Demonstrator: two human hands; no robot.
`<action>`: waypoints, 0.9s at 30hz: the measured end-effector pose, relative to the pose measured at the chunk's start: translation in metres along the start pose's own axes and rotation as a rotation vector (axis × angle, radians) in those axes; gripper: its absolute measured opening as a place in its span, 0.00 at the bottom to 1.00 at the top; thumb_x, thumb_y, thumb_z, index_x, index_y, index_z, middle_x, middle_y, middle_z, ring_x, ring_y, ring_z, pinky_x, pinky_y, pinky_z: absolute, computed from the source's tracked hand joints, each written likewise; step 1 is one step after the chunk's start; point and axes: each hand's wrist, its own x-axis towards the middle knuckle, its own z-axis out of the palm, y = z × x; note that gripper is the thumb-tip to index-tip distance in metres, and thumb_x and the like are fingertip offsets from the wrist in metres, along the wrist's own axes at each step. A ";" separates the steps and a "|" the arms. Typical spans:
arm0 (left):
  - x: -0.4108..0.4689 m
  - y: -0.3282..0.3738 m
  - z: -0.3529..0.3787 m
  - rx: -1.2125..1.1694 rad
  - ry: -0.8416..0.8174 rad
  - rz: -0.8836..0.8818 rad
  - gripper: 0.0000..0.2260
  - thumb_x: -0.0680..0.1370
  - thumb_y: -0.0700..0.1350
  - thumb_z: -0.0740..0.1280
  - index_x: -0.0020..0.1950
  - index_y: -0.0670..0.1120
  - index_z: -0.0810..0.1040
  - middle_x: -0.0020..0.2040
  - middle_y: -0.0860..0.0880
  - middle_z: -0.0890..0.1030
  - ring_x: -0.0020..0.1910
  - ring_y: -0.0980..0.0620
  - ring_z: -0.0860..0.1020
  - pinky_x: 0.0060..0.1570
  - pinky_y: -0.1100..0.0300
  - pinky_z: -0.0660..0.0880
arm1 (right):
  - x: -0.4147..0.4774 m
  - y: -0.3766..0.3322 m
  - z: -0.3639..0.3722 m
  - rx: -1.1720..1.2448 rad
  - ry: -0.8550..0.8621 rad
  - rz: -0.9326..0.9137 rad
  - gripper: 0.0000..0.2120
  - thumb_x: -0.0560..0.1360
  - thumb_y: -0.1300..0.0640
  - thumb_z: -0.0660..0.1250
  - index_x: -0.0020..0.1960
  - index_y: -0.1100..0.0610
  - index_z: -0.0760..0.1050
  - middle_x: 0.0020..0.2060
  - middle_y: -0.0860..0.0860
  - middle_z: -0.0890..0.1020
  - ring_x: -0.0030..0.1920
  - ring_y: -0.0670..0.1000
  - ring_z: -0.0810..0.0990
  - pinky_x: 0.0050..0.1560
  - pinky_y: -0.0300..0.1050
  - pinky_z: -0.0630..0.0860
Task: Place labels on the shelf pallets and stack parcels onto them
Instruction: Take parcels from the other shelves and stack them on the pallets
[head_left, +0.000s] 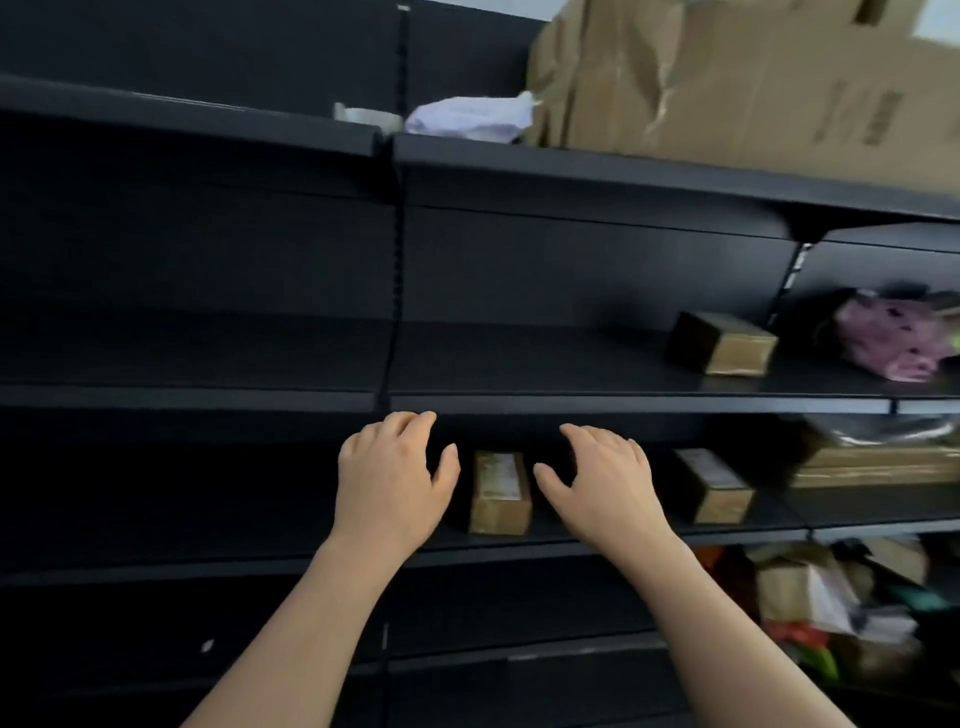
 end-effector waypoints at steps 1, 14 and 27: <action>0.005 0.021 0.012 -0.012 -0.007 0.027 0.21 0.79 0.55 0.61 0.69 0.47 0.72 0.65 0.49 0.76 0.64 0.48 0.74 0.65 0.51 0.67 | 0.002 0.023 -0.006 -0.008 0.011 0.026 0.29 0.78 0.41 0.58 0.75 0.53 0.63 0.71 0.51 0.70 0.73 0.53 0.64 0.75 0.55 0.56; 0.091 0.194 0.140 -0.042 -0.118 0.206 0.22 0.79 0.56 0.58 0.70 0.48 0.71 0.66 0.49 0.75 0.65 0.48 0.73 0.65 0.49 0.68 | 0.056 0.240 -0.044 -0.053 0.080 0.280 0.29 0.77 0.41 0.60 0.73 0.55 0.65 0.69 0.53 0.73 0.72 0.56 0.65 0.73 0.55 0.59; 0.208 0.244 0.257 -0.011 -0.319 0.215 0.23 0.81 0.57 0.54 0.74 0.50 0.65 0.72 0.51 0.69 0.69 0.50 0.68 0.69 0.52 0.62 | 0.224 0.327 -0.038 0.008 0.148 0.430 0.40 0.72 0.36 0.64 0.74 0.59 0.58 0.70 0.60 0.67 0.72 0.63 0.62 0.71 0.57 0.61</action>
